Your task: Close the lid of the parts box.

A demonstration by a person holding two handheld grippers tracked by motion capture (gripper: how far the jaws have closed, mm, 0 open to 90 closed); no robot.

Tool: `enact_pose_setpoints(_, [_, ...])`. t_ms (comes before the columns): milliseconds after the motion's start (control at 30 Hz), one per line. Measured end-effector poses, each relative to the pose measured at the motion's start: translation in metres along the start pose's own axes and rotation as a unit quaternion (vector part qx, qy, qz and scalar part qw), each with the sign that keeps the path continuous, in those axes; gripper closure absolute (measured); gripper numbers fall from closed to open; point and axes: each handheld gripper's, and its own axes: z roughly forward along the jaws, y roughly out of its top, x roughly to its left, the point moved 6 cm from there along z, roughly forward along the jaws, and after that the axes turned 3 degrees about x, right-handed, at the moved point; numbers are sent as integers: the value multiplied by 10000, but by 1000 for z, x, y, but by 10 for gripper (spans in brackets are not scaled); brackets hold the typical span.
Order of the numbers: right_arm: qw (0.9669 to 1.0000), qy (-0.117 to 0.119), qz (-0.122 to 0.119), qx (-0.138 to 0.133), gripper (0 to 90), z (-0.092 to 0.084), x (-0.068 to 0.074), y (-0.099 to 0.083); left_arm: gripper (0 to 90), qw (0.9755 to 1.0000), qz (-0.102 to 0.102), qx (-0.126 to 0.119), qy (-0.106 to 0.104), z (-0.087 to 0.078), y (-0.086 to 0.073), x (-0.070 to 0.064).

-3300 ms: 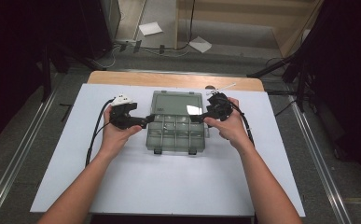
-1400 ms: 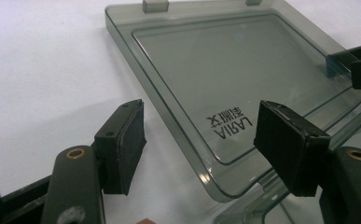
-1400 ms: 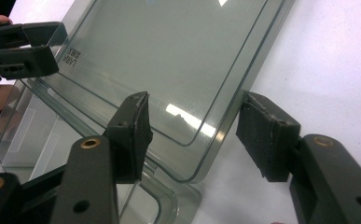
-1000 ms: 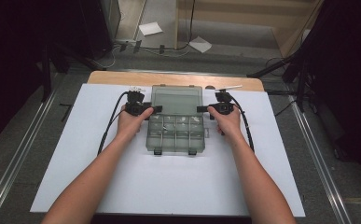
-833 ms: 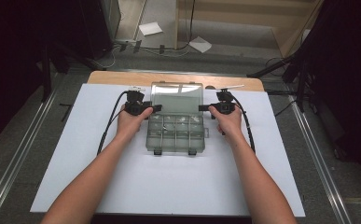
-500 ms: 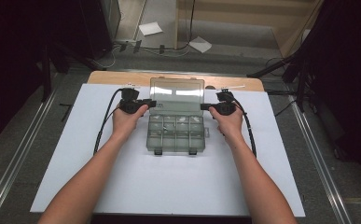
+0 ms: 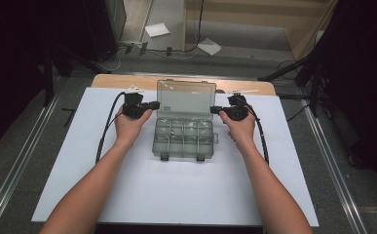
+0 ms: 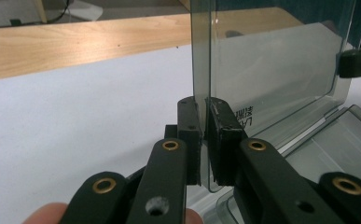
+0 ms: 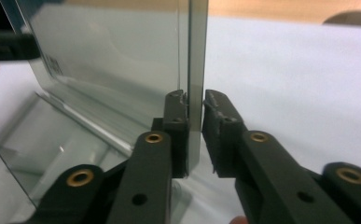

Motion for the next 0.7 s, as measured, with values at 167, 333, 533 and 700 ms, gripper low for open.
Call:
enact_pose_setpoints(167, [9998, -63, 58, -172, 765, -6, 0, 16, 843, 10000, -23, -68, 26, 0, 0, -1])
enact_pose_setpoints(333, [9993, -58, 151, -343, 742, -10, 1, 31, 843, 9999, -8, -107, -23, -1, -1, -1])
enact_pose_setpoints(533, [9988, -30, 217, -434, 823, -15, 2, 44, 843, 9999, 2, -119, -32, -2, -1, -1])
enact_pose_setpoints(700, [9988, -214, 31, -442, 852, -16, 4, 41, 841, 9999, -15, -103, -87, -2, -2, 0])
